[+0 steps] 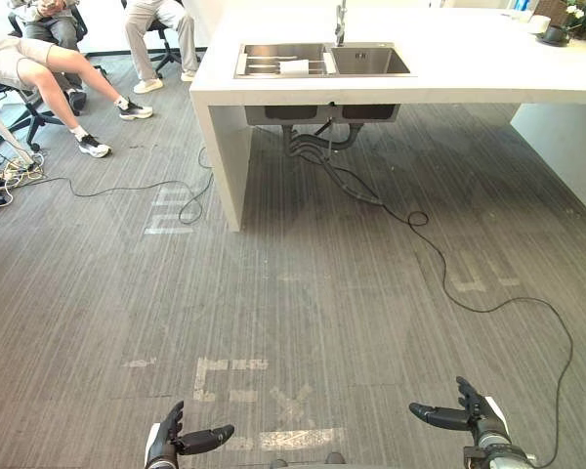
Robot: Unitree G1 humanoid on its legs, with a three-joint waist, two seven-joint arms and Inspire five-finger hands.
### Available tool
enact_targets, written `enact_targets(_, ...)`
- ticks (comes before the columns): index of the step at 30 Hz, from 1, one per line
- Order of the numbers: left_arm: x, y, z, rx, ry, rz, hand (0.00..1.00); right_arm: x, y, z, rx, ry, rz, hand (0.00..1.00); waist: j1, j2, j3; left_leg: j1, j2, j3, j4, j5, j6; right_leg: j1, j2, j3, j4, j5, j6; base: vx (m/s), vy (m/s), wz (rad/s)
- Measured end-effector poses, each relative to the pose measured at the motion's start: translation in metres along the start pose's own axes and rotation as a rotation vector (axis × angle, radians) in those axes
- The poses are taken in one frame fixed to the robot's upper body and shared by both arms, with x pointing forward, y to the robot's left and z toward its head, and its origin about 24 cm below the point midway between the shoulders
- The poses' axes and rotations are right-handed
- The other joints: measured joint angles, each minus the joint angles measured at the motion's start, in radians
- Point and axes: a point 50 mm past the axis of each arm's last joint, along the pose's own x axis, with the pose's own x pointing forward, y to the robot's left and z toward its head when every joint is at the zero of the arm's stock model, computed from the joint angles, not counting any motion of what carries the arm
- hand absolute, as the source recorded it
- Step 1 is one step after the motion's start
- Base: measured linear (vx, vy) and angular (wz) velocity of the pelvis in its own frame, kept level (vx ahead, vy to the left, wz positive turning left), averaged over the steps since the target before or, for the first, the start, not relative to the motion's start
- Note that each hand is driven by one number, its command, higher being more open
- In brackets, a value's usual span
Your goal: Walk over to the sink, pick up the cup, carry it to the dishwasher, place the cup inside the dishwasher, then close the dishwasher door
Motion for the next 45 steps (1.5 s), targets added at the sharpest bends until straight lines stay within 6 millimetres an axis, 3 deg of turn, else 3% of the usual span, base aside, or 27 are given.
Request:
enact_targets(7,0.0,0.0,0.0,0.0,-0.002,0.0,1.0,0.001,-0.003,0.001,0.015,0.0,-0.016,1.0,0.0,0.001,0.0,-0.003,0.0,0.013,0.007,-0.019,0.011,-0.005,0.0,0.015,0.0,-0.007,0.006,0.01,0.02,-0.07)
enact_targets(13,0.0,-0.001,0.001,-0.003,-0.004,-0.003,1.0,0.008,-0.008,0.017,0.07,-0.039,-0.054,1.0,0.001,0.015,0.011,-0.03,0.005,0.062,0.092,-0.09,0.021,-0.026,0.0,0.06,0.035,-0.031,0.018,0.05,0.039,-0.26)
enact_targets(16,0.001,-0.004,0.006,-0.011,-0.026,-0.008,1.0,0.012,-0.01,0.027,0.082,-0.063,-0.065,1.0,0.002,0.03,0.022,-0.039,0.007,0.087,0.144,-0.134,0.026,-0.058,-0.004,0.082,0.12,-0.08,0.029,0.08,0.069,-0.23)
enact_targets(18,0.001,-0.008,0.01,-0.019,-0.041,-0.015,1.0,0.014,-0.01,0.03,0.086,-0.07,-0.069,1.0,0.003,0.038,0.036,-0.04,0.004,0.093,0.187,-0.169,0.033,-0.095,-0.015,0.085,0.237,-0.147,0.048,0.07,0.067,-0.09)
enact_targets(20,0.002,-0.015,0.012,-0.021,-0.047,-0.033,1.0,0.016,0.0,0.029,0.091,-0.056,-0.053,1.0,0.002,0.042,0.06,-0.02,-0.005,0.097,0.224,-0.199,0.046,-0.182,-0.041,0.063,0.488,-0.225,0.096,0.08,0.093,0.01)
enact_targets(22,0.004,-0.018,0.016,-0.009,-0.058,-0.049,1.0,0.016,0.014,0.026,0.096,-0.04,-0.025,1.0,0.001,0.042,0.092,0.016,-0.007,0.092,0.226,-0.206,0.058,-0.247,-0.068,0.013,0.679,-0.232,0.097,0.07,0.055,0.13)
enact_targets(23,0.004,-0.02,0.018,-0.004,-0.062,-0.052,1.0,0.016,0.023,0.023,0.088,-0.027,0.002,1.0,0.0,0.04,0.106,0.035,-0.009,0.087,0.225,-0.22,0.071,-0.283,-0.101,-0.041,0.765,-0.263,0.086,0.08,0.024,0.13)
enact_targets(24,0.004,-0.02,0.017,-0.004,-0.059,-0.052,1.0,0.016,0.028,0.023,0.085,-0.022,0.014,1.0,0.001,0.041,0.109,0.042,-0.009,0.085,0.225,-0.223,0.069,-0.297,-0.118,-0.061,0.782,-0.274,0.083,0.15,0.016,0.11)
enact_targets(26,0.005,-0.021,0.018,-0.008,-0.056,-0.05,1.0,0.016,0.038,0.025,0.055,-0.025,0.046,1.0,-0.006,0.05,0.118,0.054,0.004,0.072,0.218,-0.233,0.057,-0.346,-0.15,-0.121,0.737,-0.287,0.08,0.19,-0.019,0.13)
enact_targets(28,0.005,-0.021,0.02,-0.011,-0.06,-0.043,1.0,0.017,0.041,0.027,0.04,-0.029,0.055,1.0,-0.014,0.063,0.128,0.063,0.031,0.061,0.217,-0.242,0.04,-0.362,-0.141,-0.152,0.648,-0.28,0.079,0.2,-0.088,0.13)
enact_targets(29,0.006,-0.02,0.02,-0.011,-0.061,-0.03,1.0,0.018,0.043,0.028,0.039,-0.034,0.059,1.0,-0.015,0.066,0.133,0.083,0.055,0.061,0.21,-0.256,0.011,-0.367,-0.122,-0.17,0.52,-0.225,0.076,0.26,-0.134,0.03)
enact_targets(30,0.006,-0.018,0.02,-0.01,-0.06,-0.026,1.0,0.017,0.043,0.028,0.039,-0.034,0.058,1.0,-0.015,0.058,0.131,0.092,0.056,0.061,0.206,-0.262,0.0,-0.36,-0.12,-0.167,0.461,-0.175,0.068,0.37,-0.198,0.04)
enact_targets(31,0.006,-0.018,0.02,-0.01,-0.058,-0.025,1.0,0.017,0.042,0.026,0.04,-0.03,0.047,1.0,-0.016,0.04,0.132,0.124,0.053,0.057,0.191,-0.277,-0.024,-0.355,-0.131,-0.16,0.445,-0.028,0.034,0.36,-0.231,0.06)
enact_targets(32,0.006,-0.024,0.019,-0.026,-0.052,-0.037,1.0,0.018,0.04,0.028,0.038,-0.032,0.029,1.0,-0.018,0.055,0.132,0.136,0.077,0.055,0.182,-0.283,-0.043,-0.366,-0.12,-0.172,0.491,-0.07,0.005,0.37,-0.249,0.1)
enact_targets(34,0.008,-0.032,0.026,-0.039,-0.068,-0.052,1.0,0.019,0.04,0.031,0.04,-0.041,0.019,1.0,-0.024,0.062,0.131,0.124,0.102,0.051,0.201,-0.287,-0.06,-0.38,-0.107,-0.19,0.525,-0.12,-0.006,0.34,-0.285,0.18)
enact_targets(36,0.009,-0.041,0.032,-0.056,-0.082,-0.073,1.0,0.019,0.044,0.028,0.048,-0.028,0.021,1.0,-0.027,0.067,0.129,0.047,0.146,0.039,0.391,-0.298,-0.084,-0.334,-0.081,-0.221,0.495,-0.153,-0.021,0.33,-0.287,0.3)
enact_targets(38,0.008,-0.048,0.032,-0.069,-0.079,-0.086,1.0,0.016,0.051,0.02,0.05,0.0,0.028,1.0,-0.025,0.065,0.131,-0.1,0.215,0.016,0.789,-0.26,-0.139,-0.201,-0.041,-0.249,0.386,-0.152,-0.03,0.36,-0.265,0.3)
enact_targets(39,0.008,-0.048,0.031,-0.07,-0.077,-0.088,1.0,0.016,0.052,0.018,0.043,0.006,0.033,1.0,-0.022,0.065,0.131,-0.135,0.233,0.016,0.888,-0.261,-0.138,-0.157,-0.03,-0.254,0.355,-0.153,-0.035,0.36,-0.219,0.21)
enact_targets(41,0.008,-0.048,0.03,-0.08,-0.074,-0.087,1.0,0.015,0.056,0.018,0.032,0.004,0.047,1.0,-0.006,0.054,0.145,-0.245,0.291,0.064,1.106,-0.275,-0.102,-0.013,0.002,-0.252,0.253,-0.16,-0.05,0.33,-0.177,0.04)
enact_targets(43,0.008,-0.049,0.032,-0.081,-0.079,-0.088,1.0,0.018,0.056,0.024,0.036,-0.012,0.034,1.0,0.013,0.053,0.146,-0.331,0.285,0.102,1.072,-0.284,-0.092,0.037,0.001,-0.235,0.214,-0.157,-0.046,0.31,-0.081,-0.22)
enact_targets(45,0.009,-0.05,0.035,-0.083,-0.087,-0.089,1.0,0.02,0.058,0.03,0.043,-0.024,0.029,1.0,0.031,0.049,0.149,-0.392,0.239,0.12,0.912,-0.291,-0.085,0.068,-0.012,-0.215,0.186,-0.157,-0.045,0.4,0.037,-0.32)
